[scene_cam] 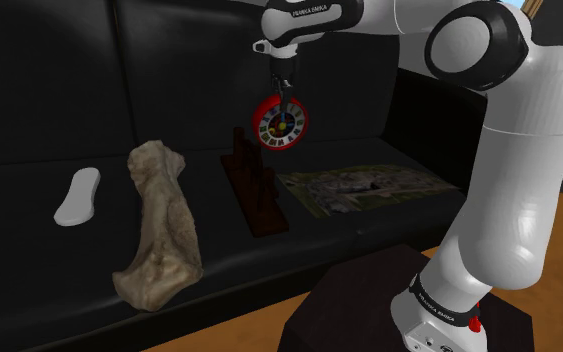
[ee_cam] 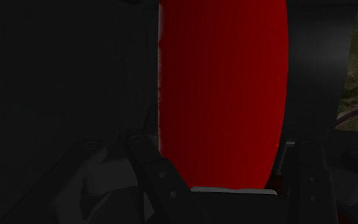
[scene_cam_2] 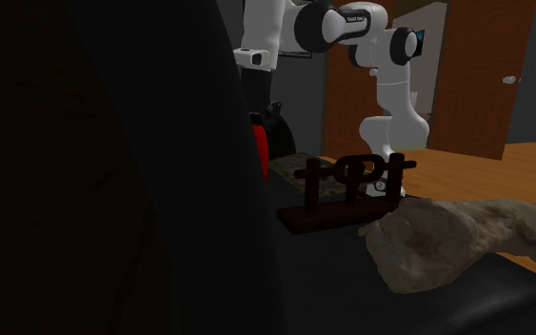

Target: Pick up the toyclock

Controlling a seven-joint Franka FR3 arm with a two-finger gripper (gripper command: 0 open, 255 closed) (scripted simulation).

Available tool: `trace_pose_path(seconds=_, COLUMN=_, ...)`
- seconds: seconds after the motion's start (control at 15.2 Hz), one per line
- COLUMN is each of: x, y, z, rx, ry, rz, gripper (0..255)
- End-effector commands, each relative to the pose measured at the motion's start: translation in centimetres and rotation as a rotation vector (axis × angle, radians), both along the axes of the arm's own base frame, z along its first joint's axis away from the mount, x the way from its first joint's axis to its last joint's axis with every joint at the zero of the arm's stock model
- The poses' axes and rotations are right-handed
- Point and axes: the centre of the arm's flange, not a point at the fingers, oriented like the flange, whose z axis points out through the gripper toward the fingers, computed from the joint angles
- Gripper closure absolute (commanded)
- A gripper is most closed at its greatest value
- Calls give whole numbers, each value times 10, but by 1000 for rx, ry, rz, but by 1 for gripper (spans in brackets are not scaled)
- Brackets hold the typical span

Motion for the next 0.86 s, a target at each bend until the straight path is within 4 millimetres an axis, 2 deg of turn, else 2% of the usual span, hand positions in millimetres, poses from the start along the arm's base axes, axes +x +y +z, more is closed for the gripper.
trace_pose_path(seconds=0.0, x=0, y=0, z=11, rx=0, ry=-2, rz=0, gripper=255)
trace_pose_path(seconds=0.66, x=0, y=0, z=64, rx=0, ry=-2, rz=0, gripper=255)
trace_pose_path(seconds=0.79, x=0, y=0, z=65, rx=0, ry=-2, rz=0, gripper=255)
